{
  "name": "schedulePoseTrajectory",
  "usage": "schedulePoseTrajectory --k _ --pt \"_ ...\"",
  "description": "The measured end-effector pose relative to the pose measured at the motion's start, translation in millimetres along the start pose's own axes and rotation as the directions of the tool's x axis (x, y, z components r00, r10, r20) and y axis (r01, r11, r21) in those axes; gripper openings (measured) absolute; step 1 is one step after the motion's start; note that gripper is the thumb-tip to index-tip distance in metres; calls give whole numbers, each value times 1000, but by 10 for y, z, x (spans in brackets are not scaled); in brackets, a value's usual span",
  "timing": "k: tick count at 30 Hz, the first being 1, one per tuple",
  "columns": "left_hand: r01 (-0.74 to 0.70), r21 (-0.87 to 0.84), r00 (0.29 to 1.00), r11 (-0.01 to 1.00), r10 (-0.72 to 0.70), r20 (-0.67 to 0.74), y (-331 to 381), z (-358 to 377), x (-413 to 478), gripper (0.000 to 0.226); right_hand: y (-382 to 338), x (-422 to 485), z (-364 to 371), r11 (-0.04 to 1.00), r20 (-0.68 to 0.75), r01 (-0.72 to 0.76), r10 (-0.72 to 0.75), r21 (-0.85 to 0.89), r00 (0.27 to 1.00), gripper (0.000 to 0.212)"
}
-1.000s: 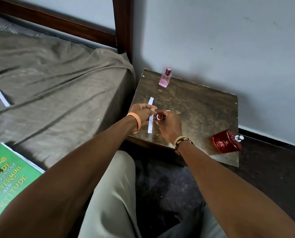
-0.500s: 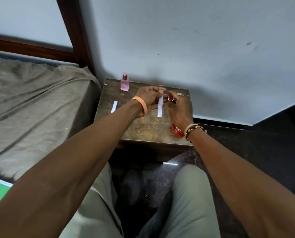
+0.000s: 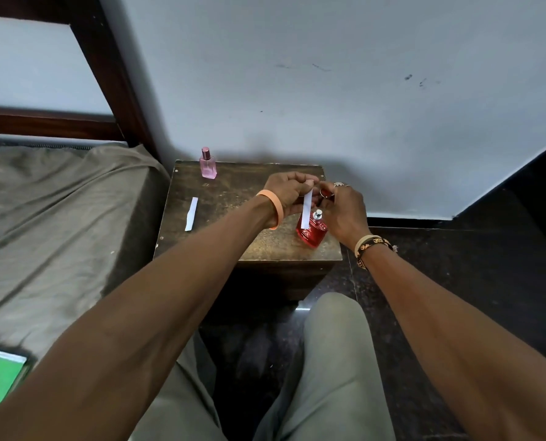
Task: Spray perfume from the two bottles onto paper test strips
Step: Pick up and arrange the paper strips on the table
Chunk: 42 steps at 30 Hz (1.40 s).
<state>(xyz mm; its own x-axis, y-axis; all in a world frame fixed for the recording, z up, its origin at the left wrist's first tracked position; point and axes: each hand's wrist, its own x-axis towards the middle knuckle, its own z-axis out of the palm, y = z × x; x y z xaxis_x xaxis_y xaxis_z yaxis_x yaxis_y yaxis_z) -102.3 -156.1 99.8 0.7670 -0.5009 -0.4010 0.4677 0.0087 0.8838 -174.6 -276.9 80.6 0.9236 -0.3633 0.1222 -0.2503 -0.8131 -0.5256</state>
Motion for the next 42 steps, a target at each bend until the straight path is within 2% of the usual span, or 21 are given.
schedulePoseTrajectory --k 12,17,42 --pt "44 9 998 999 -43 -33 -269 25 141 14 210 13 246 997 47 -74 76 -32 996 45" --pt "56 0 998 998 -56 -32 -317 11 192 13 255 42 310 996 63 -90 91 -28 994 39" --pt "114 -17 992 993 -115 -59 -463 -38 273 14 389 74 401 995 96 -78 84 -69 992 41"
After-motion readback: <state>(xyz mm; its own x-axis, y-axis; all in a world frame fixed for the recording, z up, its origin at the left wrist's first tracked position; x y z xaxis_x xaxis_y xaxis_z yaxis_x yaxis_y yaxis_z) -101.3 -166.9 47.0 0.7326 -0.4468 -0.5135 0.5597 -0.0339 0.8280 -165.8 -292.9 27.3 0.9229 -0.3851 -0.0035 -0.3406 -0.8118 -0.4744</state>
